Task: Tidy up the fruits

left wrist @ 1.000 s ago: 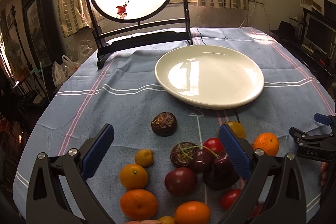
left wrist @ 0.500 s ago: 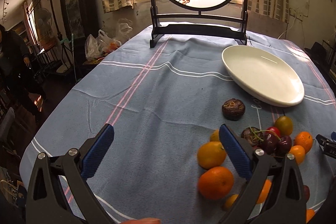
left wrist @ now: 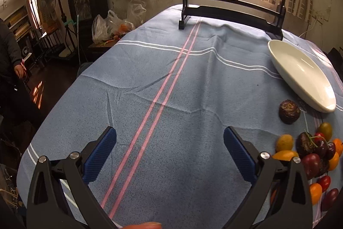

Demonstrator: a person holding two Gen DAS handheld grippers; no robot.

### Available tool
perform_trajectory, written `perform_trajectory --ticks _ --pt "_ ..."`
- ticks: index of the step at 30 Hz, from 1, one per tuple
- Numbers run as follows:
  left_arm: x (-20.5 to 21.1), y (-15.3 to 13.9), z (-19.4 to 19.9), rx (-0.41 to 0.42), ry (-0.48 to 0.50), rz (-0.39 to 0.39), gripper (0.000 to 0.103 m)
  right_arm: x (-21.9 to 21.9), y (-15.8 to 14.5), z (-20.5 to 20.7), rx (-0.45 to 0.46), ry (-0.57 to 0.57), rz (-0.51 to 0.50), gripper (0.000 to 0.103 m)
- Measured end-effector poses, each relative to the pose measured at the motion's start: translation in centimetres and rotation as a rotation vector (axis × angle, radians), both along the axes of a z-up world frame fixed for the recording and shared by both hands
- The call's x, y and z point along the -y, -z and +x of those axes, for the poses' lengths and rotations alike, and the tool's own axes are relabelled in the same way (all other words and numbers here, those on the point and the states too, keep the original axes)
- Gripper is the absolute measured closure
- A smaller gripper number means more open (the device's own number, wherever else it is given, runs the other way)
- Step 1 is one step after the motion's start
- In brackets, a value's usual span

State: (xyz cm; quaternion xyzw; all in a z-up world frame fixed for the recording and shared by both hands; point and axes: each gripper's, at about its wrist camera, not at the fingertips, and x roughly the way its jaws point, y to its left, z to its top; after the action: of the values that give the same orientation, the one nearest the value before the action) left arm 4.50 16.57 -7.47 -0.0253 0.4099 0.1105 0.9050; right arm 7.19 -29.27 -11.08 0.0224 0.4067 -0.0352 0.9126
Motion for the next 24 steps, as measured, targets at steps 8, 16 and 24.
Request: perform_trajectory --ticks 8,16,24 --pt "-1.7 3.3 2.2 -0.126 -0.039 -0.074 0.005 0.0 0.0 0.0 0.0 0.0 0.0 0.003" --pt "-1.3 3.4 2.5 -0.134 -0.042 -0.065 0.004 0.0 0.0 0.0 0.0 0.0 0.0 0.003" --pt "-1.2 3.4 2.5 -0.133 -0.042 -0.068 0.004 0.0 0.0 0.0 0.0 0.0 0.0 0.003"
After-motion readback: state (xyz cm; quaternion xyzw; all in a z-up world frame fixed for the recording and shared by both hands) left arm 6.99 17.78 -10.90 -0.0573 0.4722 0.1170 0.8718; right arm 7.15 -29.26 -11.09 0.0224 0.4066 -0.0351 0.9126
